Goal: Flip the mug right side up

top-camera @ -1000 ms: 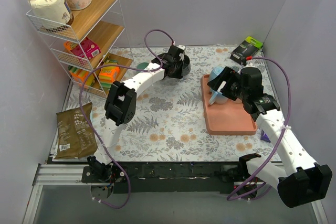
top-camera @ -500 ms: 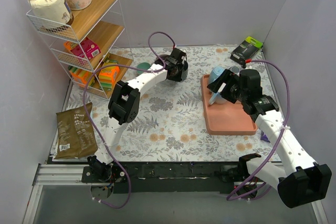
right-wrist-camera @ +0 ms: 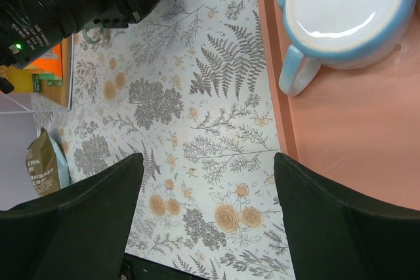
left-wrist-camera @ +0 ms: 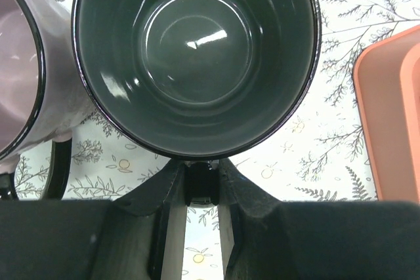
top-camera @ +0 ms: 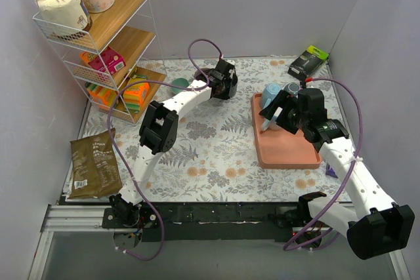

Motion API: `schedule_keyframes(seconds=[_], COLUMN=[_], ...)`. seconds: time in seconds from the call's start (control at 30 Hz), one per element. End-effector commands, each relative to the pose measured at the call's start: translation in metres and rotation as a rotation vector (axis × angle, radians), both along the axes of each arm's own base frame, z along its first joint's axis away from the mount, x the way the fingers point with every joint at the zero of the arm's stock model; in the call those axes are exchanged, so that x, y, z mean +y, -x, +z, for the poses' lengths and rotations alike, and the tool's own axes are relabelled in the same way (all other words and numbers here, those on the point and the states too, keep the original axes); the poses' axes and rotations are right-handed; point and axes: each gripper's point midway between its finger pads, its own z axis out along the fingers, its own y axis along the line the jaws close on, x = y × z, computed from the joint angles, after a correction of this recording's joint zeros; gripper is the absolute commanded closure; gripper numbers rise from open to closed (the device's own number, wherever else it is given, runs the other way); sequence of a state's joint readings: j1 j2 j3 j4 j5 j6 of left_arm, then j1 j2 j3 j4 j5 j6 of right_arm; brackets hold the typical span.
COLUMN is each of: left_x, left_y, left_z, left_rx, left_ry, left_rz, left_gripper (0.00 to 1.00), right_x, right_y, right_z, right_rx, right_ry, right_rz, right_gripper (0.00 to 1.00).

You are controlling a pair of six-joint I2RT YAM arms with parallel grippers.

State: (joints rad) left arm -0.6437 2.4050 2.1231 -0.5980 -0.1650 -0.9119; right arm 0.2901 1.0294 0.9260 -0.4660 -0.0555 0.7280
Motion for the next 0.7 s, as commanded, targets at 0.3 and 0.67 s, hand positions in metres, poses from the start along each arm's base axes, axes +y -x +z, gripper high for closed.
schedule_keyframes(seconds=[0.3,0.67], left_x=[-0.018,-0.020], left_y=[-0.021,0.000], left_z=[0.055,0.151], left_rx=[-0.139,-0.222], left_ry=[0.079,0.242], left_rz=[-0.025,-0.052], left_gripper=[0.45,0.16], right_x=[-0.006,-0.040], right_y=[-0.003,-0.013], right_z=[0.010,-0.002], right_rx=[0.007,0.090], right_ry=[0.032,0.249], right_rz=[-0.023,-0.108], right_gripper=[0.08,0.09])
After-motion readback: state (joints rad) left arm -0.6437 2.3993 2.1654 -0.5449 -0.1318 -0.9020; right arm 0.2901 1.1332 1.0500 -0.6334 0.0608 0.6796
